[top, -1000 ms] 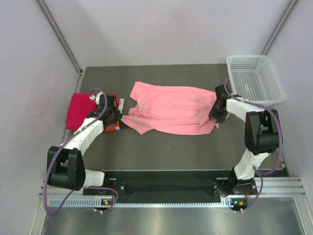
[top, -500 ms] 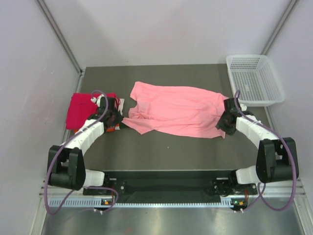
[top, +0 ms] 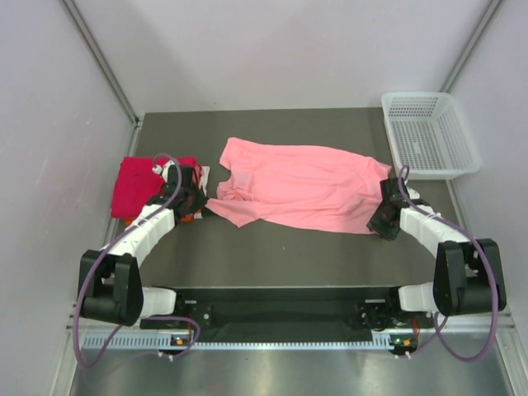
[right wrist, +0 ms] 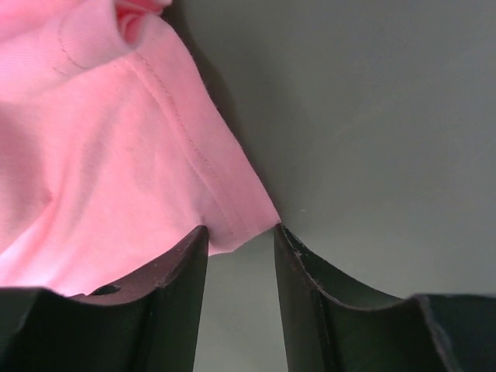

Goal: Fold and stack the t-shirts
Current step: Flatten the tshirt out

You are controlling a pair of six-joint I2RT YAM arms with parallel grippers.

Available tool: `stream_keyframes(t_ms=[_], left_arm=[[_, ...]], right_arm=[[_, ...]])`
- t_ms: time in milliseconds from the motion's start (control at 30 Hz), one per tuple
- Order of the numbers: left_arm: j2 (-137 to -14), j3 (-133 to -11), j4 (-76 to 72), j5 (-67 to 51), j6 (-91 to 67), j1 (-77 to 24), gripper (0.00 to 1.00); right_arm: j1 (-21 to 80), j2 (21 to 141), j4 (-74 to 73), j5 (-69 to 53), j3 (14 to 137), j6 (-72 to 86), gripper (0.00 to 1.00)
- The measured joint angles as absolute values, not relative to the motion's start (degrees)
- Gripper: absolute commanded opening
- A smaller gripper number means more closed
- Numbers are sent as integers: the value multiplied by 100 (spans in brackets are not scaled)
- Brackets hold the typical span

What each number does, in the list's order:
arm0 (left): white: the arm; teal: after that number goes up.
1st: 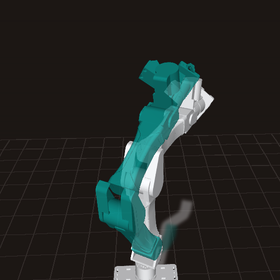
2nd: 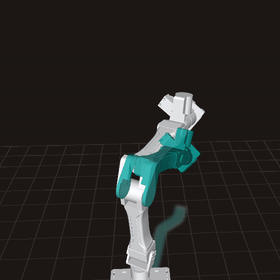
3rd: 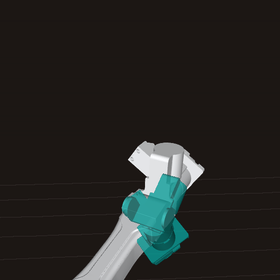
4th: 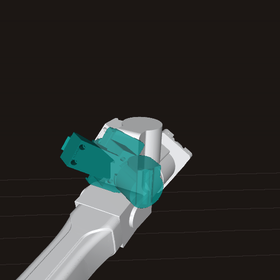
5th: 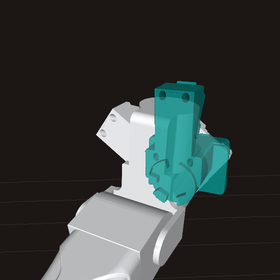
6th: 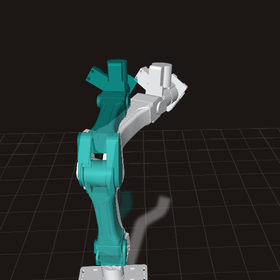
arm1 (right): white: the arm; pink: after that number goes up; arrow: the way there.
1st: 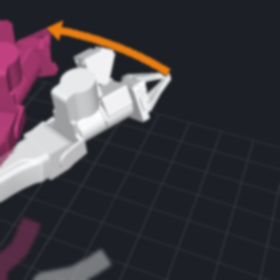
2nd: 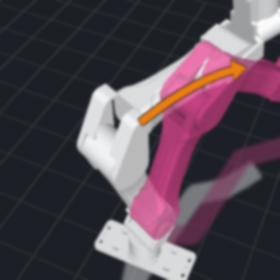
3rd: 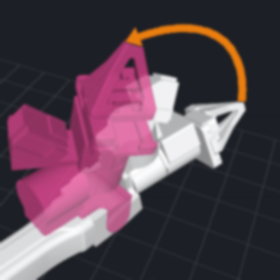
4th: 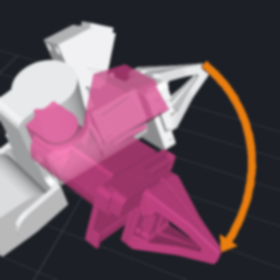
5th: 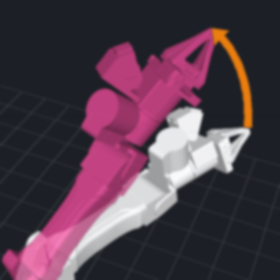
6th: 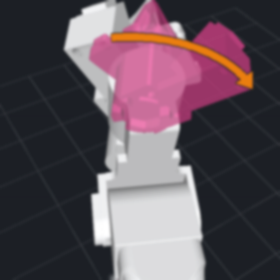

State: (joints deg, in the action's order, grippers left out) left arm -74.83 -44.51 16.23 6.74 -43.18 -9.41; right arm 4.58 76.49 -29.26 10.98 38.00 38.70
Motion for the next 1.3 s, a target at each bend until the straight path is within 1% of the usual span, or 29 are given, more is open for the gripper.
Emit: stream_keyframes(t_ms=[100, 200, 233, 300, 333, 400, 833, 933, 1100, 1233, 1300], left_arm=[[-7483, -4451, 1621, 666, -4313, -941, 0], [-7481, -4451, 1619, 666, -4311, -941, 0], [-7478, -4451, 1621, 666, -4311, -941, 0], [-7474, -4451, 1619, 666, -4307, -941, 0], [-7474, -4451, 1619, 666, -4307, -941, 0], [-7474, -4451, 1619, 666, -4298, -941, 0], [-7218, -4480, 1634, 642, -4296, -1140, 0], [-7242, -4845, 1835, 537, -4427, -1203, 0], [-7616, -6375, 2154, 495, -4644, -1216, 0], [-8187, -8197, 2762, 552, -4589, -1216, 0], [-8221, -8965, 3046, 582, -4473, -1216, 0]], right_arm=[[440, 7695, -2827, 1046, 3782, 3907, 40], [436, 7756, -2696, 1048, 3804, 3924, 34], [436, 7767, -2650, 1070, 3804, 3935, 25], [434, 7776, -2613, 1098, 3798, 3988, 21], [434, 7776, -2606, 1118, 3793, 4012, 12], [432, 7773, -2622, 1184, 3791, 4056, 0], [388, 6949, -2674, 1328, 3857, 3913, 0], [386, 6823, -2582, 1175, 4112, 3741, 0], [384, 7048, -2359, 578, 5192, 3538, 0], [386, 7376, -2397, 126, 6403, 3424, 0], [386, 7325, -2449, -130, 6910, 3341, 0]])
